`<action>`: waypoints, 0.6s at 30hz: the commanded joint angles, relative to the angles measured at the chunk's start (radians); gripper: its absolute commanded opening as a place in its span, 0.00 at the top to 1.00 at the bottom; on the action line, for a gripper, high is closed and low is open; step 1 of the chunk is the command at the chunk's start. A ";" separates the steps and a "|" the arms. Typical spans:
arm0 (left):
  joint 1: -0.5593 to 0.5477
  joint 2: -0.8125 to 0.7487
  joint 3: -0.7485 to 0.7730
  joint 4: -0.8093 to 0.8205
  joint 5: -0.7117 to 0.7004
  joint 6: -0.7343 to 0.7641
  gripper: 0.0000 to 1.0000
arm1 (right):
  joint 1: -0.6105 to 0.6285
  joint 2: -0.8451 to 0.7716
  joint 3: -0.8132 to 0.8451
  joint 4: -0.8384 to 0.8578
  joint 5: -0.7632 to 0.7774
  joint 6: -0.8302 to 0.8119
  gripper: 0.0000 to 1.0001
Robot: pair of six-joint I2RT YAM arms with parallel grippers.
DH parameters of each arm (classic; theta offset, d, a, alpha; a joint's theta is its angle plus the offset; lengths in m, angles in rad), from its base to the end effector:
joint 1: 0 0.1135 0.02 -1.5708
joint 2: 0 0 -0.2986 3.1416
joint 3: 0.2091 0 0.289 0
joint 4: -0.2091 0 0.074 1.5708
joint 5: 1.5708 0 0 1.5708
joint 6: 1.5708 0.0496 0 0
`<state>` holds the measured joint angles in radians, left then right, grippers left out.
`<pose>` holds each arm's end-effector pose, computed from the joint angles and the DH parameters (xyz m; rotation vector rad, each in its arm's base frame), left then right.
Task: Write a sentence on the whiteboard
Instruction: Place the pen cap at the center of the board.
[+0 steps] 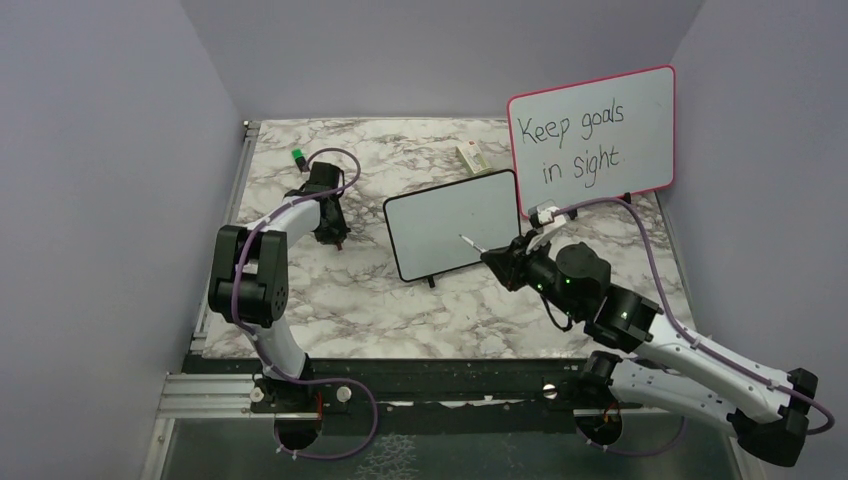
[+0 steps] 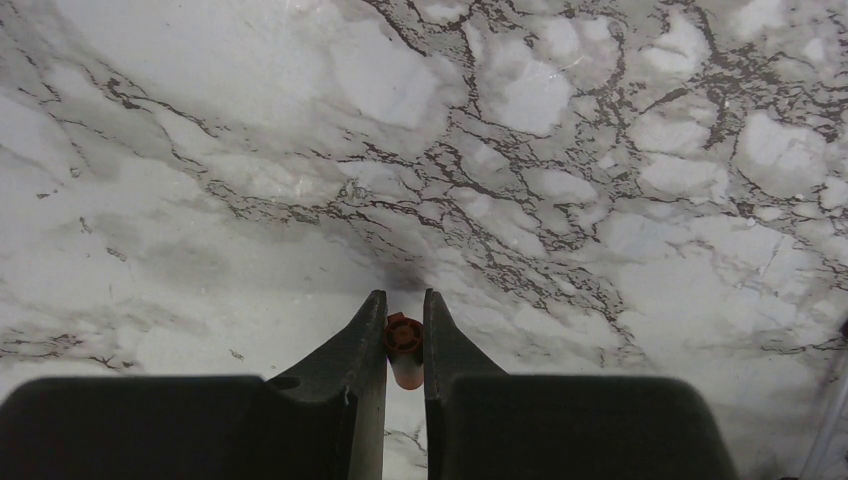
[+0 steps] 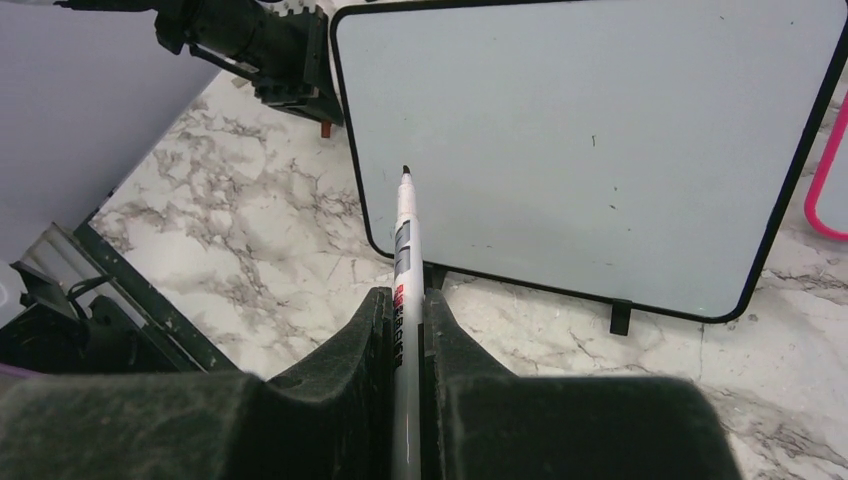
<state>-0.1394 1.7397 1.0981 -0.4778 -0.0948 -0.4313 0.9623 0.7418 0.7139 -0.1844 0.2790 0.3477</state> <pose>0.3833 -0.0490 0.1757 -0.4189 2.6492 -0.0513 0.1273 0.1588 0.3417 -0.3532 1.7939 0.6912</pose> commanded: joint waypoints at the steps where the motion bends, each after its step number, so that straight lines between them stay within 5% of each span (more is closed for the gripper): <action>1: 0.008 0.028 0.024 -0.001 0.013 0.037 0.92 | 0.006 0.026 0.043 -0.012 0.033 -0.041 0.99; 18: 0.010 -0.043 0.006 0.001 -0.033 0.068 0.60 | 0.005 0.116 0.104 -0.043 0.044 -0.045 1.00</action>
<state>-0.1368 1.7653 1.1015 -0.4778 -0.0986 -0.3790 0.9623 0.8574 0.7795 -0.2066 0.2871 0.3130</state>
